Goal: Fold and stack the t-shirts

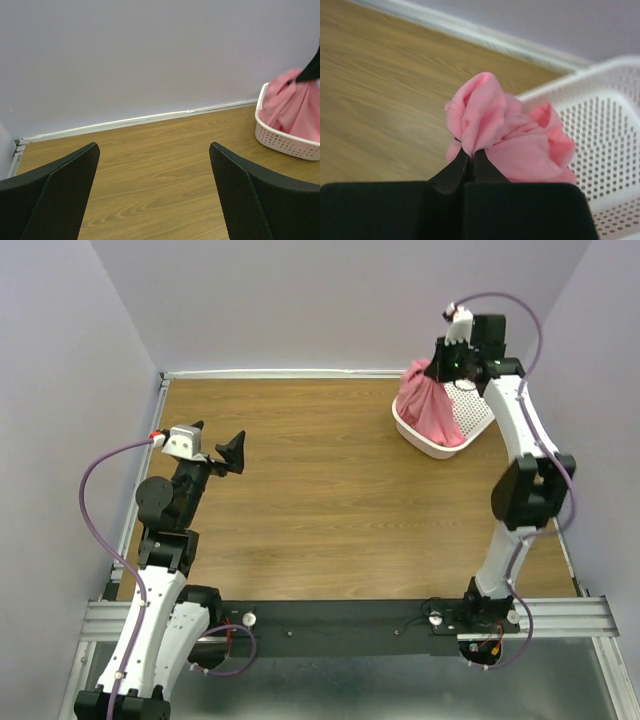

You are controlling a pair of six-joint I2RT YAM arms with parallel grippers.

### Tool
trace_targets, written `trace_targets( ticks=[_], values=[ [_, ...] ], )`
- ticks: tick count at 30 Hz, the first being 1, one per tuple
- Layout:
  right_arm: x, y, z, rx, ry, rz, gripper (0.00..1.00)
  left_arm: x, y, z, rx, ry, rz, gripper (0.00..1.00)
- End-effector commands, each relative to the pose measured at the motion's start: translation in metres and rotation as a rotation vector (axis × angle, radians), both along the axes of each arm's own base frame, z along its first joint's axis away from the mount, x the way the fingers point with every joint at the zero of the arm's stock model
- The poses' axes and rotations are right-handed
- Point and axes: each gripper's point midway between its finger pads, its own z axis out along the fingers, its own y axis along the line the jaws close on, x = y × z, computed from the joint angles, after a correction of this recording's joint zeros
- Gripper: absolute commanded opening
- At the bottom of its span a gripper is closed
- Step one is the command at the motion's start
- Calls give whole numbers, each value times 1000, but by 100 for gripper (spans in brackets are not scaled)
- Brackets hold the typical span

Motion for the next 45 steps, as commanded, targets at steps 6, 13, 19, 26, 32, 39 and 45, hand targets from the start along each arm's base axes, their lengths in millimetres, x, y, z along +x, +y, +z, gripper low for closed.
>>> trace_targets(
  ticks=[6,13,19,26,32,39,45],
  values=[
    [-160,131,299,312,-514,430,1,-9,-6,19,-3,-56,-39,98],
    [-187,156,300,327,-514,483,1,-10,-5,21,-3,-64,-32,98],
    [-177,162,247,292,-417,500,0,-10,-5,21,-2,-66,-35,98],
    [-185,183,167,243,-277,619,27,-11,-6,21,0,-68,-39,98],
    [-158,149,101,53,-220,427,81,-13,-7,24,-1,-79,-45,98],
    [-84,74,31,-93,-94,-46,91,-16,-10,26,1,-87,-62,98],
    [-64,45,-57,-243,64,-23,89,-17,-11,26,-2,-88,-71,98]
  ],
)
